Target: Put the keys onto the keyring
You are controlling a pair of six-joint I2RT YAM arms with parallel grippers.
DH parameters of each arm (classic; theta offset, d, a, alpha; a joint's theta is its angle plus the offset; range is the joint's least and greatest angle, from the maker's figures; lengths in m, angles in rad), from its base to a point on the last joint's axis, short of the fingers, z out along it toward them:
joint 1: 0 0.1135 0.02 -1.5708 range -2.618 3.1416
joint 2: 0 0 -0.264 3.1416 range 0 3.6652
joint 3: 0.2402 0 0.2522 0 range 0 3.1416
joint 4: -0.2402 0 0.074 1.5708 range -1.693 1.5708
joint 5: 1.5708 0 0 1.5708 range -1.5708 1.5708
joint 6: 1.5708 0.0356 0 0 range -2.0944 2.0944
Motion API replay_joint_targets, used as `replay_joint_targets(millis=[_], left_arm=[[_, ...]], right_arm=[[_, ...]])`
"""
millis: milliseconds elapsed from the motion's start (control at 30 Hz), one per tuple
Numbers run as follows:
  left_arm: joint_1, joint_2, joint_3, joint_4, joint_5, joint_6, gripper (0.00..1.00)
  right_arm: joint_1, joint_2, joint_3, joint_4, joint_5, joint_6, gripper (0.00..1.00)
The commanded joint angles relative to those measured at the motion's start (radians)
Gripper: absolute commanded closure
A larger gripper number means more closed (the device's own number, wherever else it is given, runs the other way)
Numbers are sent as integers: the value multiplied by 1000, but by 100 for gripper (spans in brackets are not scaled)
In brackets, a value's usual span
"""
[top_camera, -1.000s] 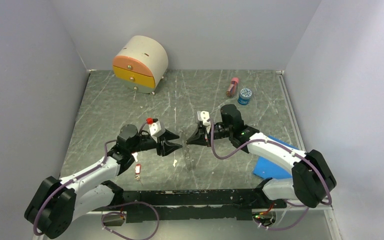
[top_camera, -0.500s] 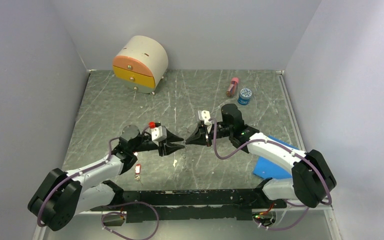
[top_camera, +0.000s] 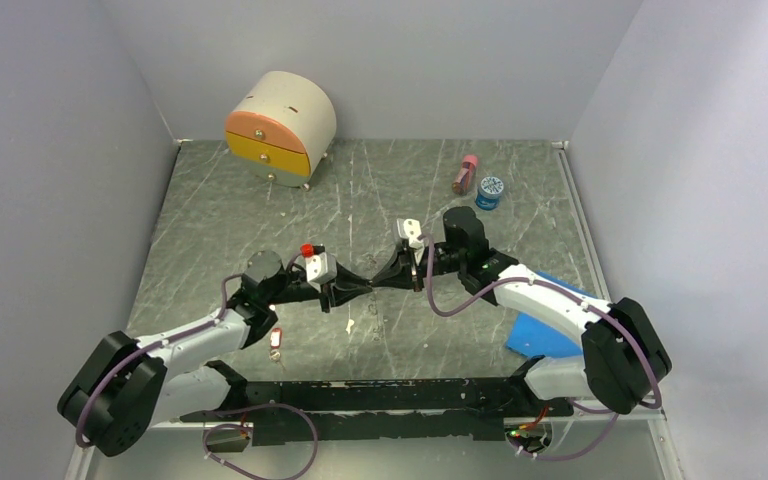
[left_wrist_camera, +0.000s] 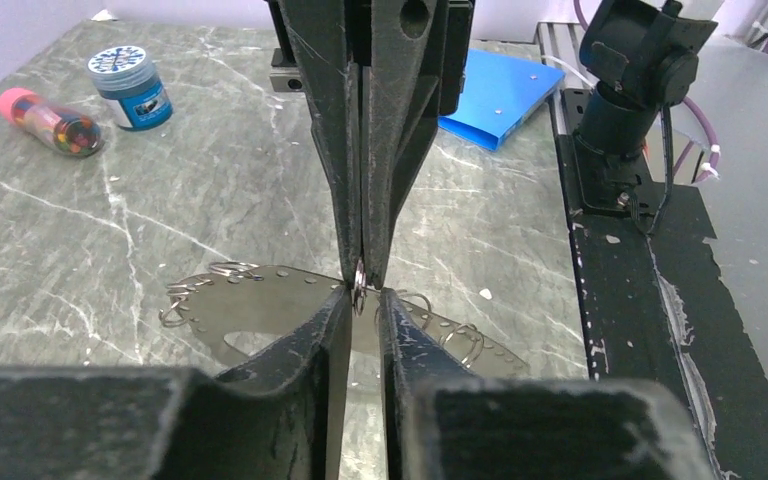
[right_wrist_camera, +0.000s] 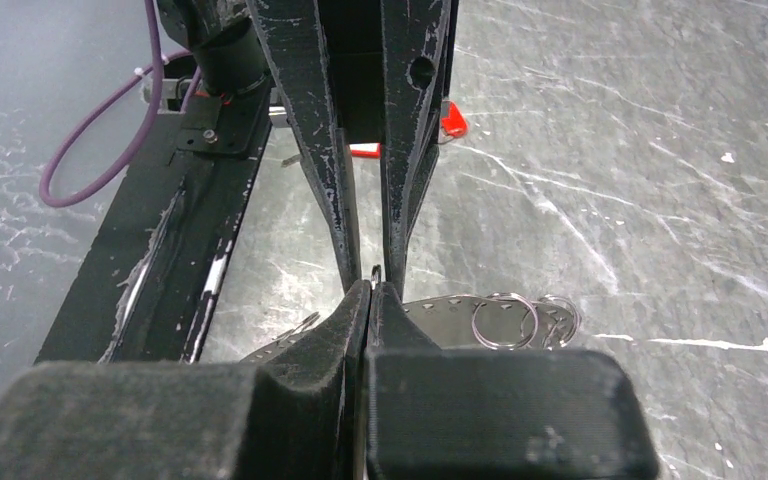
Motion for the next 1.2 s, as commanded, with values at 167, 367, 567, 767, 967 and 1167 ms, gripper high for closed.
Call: replay_joint_targets(millis=[167,367,567,767,967,1167], left_arm=[[-4,-77,28,-57,-97,19,97],[-4,-145,108,-317,-144,79,98],[-5,-144,284,-780,-184,214,97],[-17,-102,451,-1126,-256,315,97],[-41,-15,618,-1385,-325,366,97],[-83,102,765,-1556,-458,380,97]], right_arm=[[-2,-11,22,65,-1,11,97],[-2,-50,-8,79,78,12,59],[-2,-82,-18,69,129,-9,47],[-3,-71,-20,85,139,2,46],[5,-33,-22,150,115,48,48],[44,16,-23,243,122,95,51]])
